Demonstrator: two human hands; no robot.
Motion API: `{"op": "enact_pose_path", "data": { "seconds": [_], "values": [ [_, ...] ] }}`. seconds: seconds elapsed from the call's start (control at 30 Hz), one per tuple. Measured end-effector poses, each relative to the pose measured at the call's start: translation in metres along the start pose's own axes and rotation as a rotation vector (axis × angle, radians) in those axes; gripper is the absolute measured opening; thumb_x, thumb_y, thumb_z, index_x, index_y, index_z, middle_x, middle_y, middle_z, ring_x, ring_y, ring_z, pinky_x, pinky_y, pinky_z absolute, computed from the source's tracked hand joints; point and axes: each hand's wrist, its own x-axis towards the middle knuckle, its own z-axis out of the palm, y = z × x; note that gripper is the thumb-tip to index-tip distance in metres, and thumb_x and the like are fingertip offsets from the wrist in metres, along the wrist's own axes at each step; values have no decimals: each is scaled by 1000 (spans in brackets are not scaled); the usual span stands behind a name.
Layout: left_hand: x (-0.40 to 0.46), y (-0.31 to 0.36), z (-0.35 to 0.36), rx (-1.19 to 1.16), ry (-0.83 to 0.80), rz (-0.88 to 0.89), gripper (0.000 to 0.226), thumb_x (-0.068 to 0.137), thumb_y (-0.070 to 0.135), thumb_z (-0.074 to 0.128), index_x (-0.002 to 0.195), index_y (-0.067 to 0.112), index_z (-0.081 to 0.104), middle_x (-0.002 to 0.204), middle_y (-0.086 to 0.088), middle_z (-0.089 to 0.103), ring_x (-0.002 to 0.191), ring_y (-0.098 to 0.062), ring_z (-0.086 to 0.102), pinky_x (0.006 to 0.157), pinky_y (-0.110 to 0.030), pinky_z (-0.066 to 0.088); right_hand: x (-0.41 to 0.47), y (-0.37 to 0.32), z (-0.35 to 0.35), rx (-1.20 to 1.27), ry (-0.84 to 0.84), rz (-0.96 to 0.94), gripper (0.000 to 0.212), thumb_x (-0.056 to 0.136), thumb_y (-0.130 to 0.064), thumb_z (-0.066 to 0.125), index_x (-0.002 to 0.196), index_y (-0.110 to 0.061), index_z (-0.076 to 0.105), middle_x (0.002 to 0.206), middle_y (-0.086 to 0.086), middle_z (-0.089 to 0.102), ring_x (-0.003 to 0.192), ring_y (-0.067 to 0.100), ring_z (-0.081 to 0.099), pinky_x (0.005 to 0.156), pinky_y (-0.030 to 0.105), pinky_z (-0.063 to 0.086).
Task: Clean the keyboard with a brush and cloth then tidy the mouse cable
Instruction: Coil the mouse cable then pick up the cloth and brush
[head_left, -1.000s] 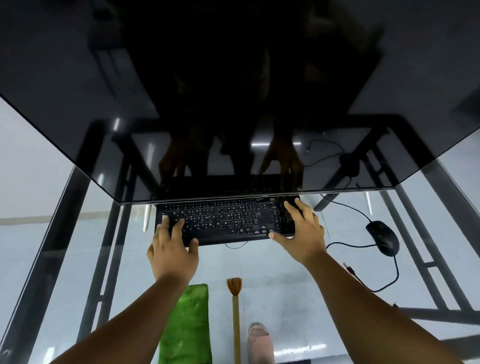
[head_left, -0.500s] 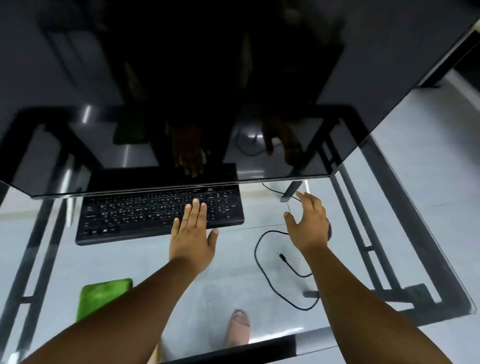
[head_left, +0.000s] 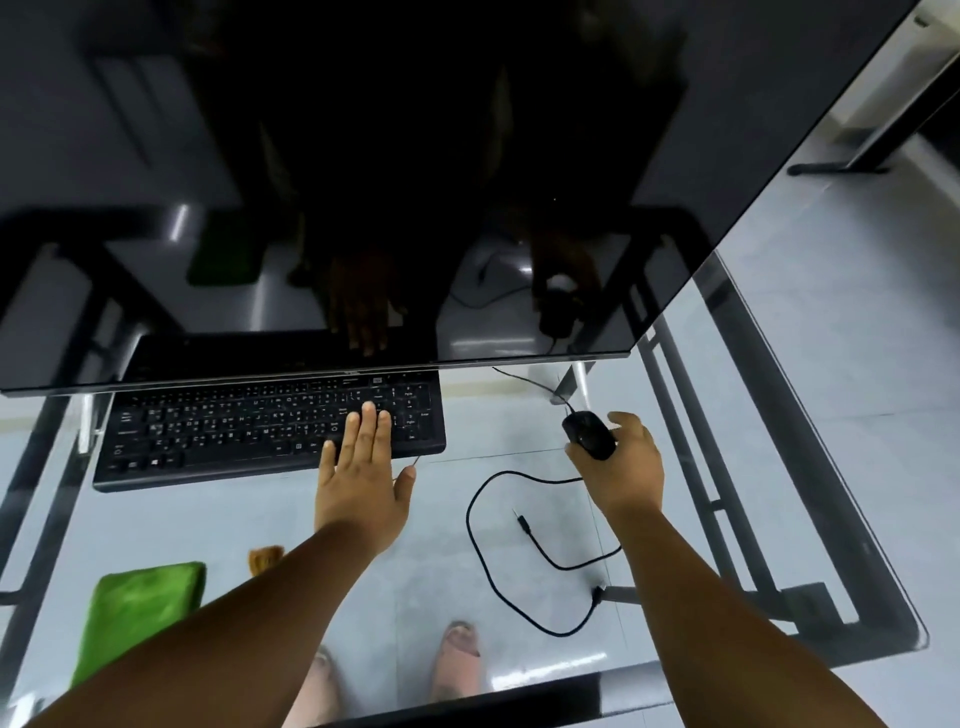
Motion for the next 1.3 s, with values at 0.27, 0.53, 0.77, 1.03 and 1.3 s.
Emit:
{"op": "enact_pose_path", "data": {
  "seconds": [0.27, 0.53, 0.77, 1.03, 1.3],
  "values": [
    [17, -19, -2, 10, 30, 20, 82, 89, 64, 14, 151, 15, -9, 159, 1, -16, 147, -16, -14, 119, -41, -1, 19, -50, 23, 177, 70, 50, 56, 67, -44, 82, 92, -19, 39, 84, -2, 58, 76, 22, 59, 65, 37, 51],
    [23, -29, -3, 47, 5, 20, 83, 91, 65, 16, 150, 17, -16, 158, 1, -22, 146, -17, -19, 118, -39, -6, 27, -68, 55, 144, 124, 58, 56, 66, -42, 85, 87, -16, 40, 88, 2, 57, 80, 24, 57, 59, 27, 39],
    [22, -30, -5, 25, 17, 30, 83, 93, 62, 26, 151, 17, -15, 158, 2, -22, 145, -17, -18, 119, -40, -5, 29, -71, 63, 157, 146, 70, 58, 63, -43, 87, 85, -16, 41, 91, 3, 55, 85, 26, 56, 65, 33, 46],
    [23, -32, -10, 12, -13, 38, 82, 94, 57, 32, 152, 18, -10, 158, 3, -21, 146, -15, -15, 119, -41, -2, 15, -71, 51, 104, 240, -31, 40, 84, -52, 64, 85, -16, 46, 85, -5, 52, 80, 17, 49, 73, 35, 42],
    [8, -38, -17, 8, -70, 52, 80, 95, 48, 39, 152, 19, -9, 158, 3, -21, 147, -15, -15, 119, -39, -3, -9, -40, 30, -37, -591, -280, 22, 74, -29, 81, 92, -27, 68, 93, -9, 62, 77, 0, 54, 71, 10, 42]
  ]
}}
